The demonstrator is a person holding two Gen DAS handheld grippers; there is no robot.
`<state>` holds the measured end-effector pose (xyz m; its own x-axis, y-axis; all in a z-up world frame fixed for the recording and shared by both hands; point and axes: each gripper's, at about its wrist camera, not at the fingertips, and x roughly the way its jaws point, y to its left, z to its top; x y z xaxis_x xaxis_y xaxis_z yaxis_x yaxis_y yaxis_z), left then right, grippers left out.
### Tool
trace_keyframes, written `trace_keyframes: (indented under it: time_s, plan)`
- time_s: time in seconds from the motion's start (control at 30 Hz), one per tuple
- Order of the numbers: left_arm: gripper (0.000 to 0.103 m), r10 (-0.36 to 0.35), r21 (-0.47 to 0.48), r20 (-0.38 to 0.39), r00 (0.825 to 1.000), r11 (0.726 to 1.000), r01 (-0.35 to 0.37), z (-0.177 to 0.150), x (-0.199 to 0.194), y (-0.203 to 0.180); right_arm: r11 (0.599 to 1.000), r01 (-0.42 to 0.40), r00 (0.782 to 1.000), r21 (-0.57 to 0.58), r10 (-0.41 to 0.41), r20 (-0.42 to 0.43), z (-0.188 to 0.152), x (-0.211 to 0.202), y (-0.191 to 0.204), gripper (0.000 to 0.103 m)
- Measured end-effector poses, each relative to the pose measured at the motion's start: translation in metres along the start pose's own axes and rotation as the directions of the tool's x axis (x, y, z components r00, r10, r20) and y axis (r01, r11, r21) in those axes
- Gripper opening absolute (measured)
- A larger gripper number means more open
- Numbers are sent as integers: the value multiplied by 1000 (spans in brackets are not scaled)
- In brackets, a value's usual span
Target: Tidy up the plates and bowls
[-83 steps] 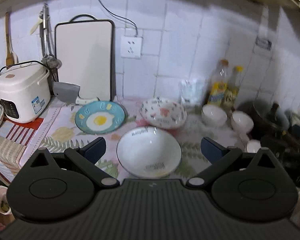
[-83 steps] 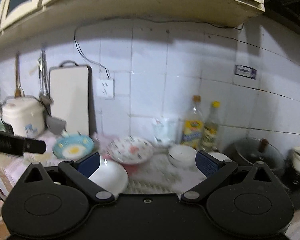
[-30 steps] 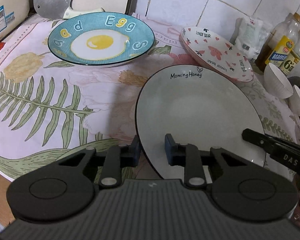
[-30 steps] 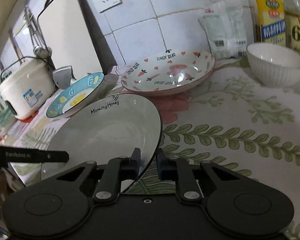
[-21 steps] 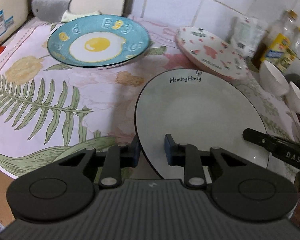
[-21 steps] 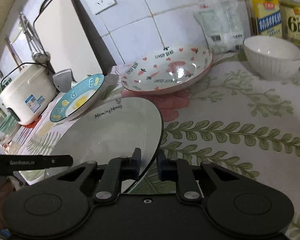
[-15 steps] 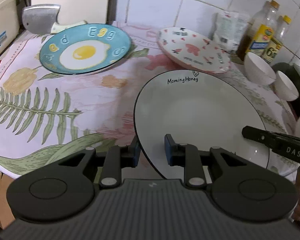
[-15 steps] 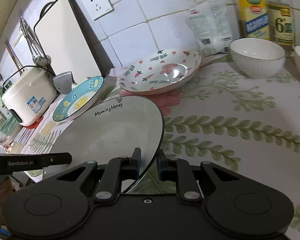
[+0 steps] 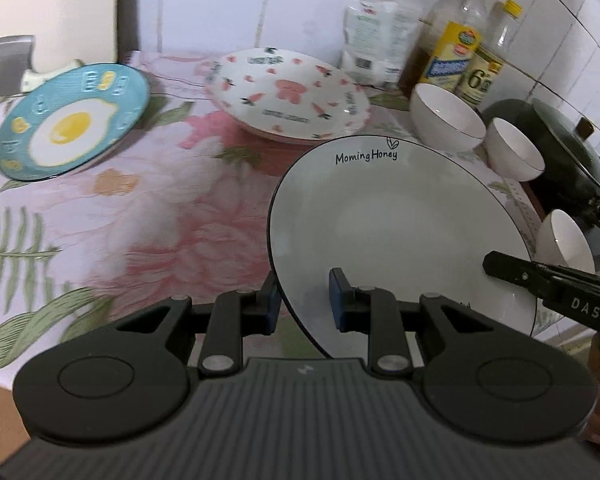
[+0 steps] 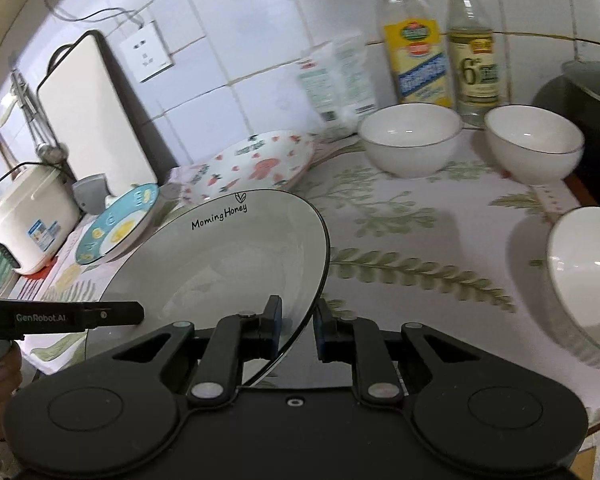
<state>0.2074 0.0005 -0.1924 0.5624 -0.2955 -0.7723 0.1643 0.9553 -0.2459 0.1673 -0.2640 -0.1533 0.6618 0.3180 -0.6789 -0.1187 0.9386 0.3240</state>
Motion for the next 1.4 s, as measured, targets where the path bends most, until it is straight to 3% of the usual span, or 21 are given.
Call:
trace_keyframes:
  time_s: [0.43, 0.87, 1.03, 1.1, 1.4]
  plan:
    - [23, 2, 32, -68, 998, 999, 0, 11, 46, -23, 998, 57, 998, 11, -57, -22, -2, 18, -38, 21]
    - [23, 25, 13, -116, 993, 1000, -24, 9, 57, -24, 994, 98, 995, -42, -99, -34, -5, 32, -41, 23]
    - [23, 34, -4, -153, 988, 999, -35, 16, 56, -23, 978, 177, 983, -109, -181, -35, -4, 31, -27, 30]
    - [24, 34, 0, -157, 987, 999, -34, 20, 50, -23, 971, 192, 980, -145, -198, -29, -1, 25, -17, 44]
    - [31, 13, 31, -145, 989, 999, -8, 40, 9, -26, 986, 121, 992, -111, -123, -13, 32, -12, 9, 56]
